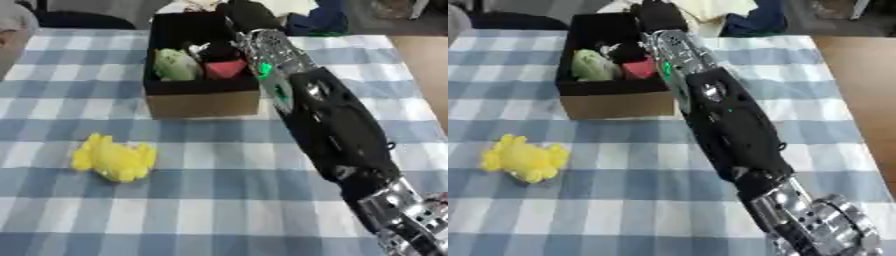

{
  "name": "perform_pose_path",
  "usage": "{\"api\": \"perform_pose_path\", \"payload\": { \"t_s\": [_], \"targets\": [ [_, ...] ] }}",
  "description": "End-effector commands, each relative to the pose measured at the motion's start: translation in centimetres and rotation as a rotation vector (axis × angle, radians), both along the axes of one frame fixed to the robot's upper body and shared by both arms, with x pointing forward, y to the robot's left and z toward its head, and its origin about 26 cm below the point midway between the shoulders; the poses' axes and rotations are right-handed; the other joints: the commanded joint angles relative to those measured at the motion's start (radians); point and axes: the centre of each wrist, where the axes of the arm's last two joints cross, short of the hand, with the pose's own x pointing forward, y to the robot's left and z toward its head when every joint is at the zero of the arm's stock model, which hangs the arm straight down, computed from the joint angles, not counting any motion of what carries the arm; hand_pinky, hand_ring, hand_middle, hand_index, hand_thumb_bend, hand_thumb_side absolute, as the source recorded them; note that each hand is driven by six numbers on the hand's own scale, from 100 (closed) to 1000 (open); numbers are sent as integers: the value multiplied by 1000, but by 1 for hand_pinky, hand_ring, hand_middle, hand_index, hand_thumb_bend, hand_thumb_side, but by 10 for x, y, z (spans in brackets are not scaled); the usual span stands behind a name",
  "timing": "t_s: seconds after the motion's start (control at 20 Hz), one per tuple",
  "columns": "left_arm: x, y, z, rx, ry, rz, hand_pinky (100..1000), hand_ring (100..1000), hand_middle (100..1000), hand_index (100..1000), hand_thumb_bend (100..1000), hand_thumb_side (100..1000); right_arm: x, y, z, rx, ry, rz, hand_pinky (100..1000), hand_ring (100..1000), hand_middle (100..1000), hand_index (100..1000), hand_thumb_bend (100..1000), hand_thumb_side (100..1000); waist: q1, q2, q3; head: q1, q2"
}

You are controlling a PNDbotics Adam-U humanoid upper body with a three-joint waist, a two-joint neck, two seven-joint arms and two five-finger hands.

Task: Pick up objects on the table and place them in the box.

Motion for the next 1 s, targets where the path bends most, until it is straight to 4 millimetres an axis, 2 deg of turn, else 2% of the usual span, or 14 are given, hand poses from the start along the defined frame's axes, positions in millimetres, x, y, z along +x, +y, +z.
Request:
{"api": "perform_pose_path", "payload": {
  "t_s": [0.05, 0.25, 0.45, 0.6, 0.75, 1.0],
  "targets": [
    [-6, 5, 18, 198, 0, 102, 628, 806, 752, 889, 146, 975, -7, -2, 25, 0, -63, 2, 993, 997, 894, 966, 499, 871, 9, -31, -2, 3, -1],
    [-8, 3, 32, 585, 105, 256, 704, 822, 764, 888, 207, 975, -13, -3, 35, 31, -79, 37, 993, 995, 890, 966, 449, 888, 15, -36, -9, 9, 5],
    [-10, -3, 40, 884, 228, 333, 741, 828, 774, 892, 287, 951, -32, -4, 57, 86, -136, 119, 992, 992, 886, 965, 409, 899, 18, -39, -18, 18, 12],
    [-10, -9, 47, 1017, 287, 343, 770, 843, 794, 905, 391, 933, -52, -8, 76, 125, -189, 193, 992, 990, 882, 964, 389, 898, 19, -41, -24, 21, 18],
    [-12, -15, 53, 1105, 314, 337, 784, 848, 799, 911, 439, 942, -75, -15, 92, 178, -243, 273, 991, 989, 879, 963, 379, 887, 20, -45, -29, 20, 25],
    [-11, -20, 57, 1219, 372, 317, 822, 863, 814, 920, 563, 964, -119, -40, 108, 300, -340, 407, 988, 986, 872, 957, 349, 844, 23, -54, -42, 10, 61]
  ]
}}
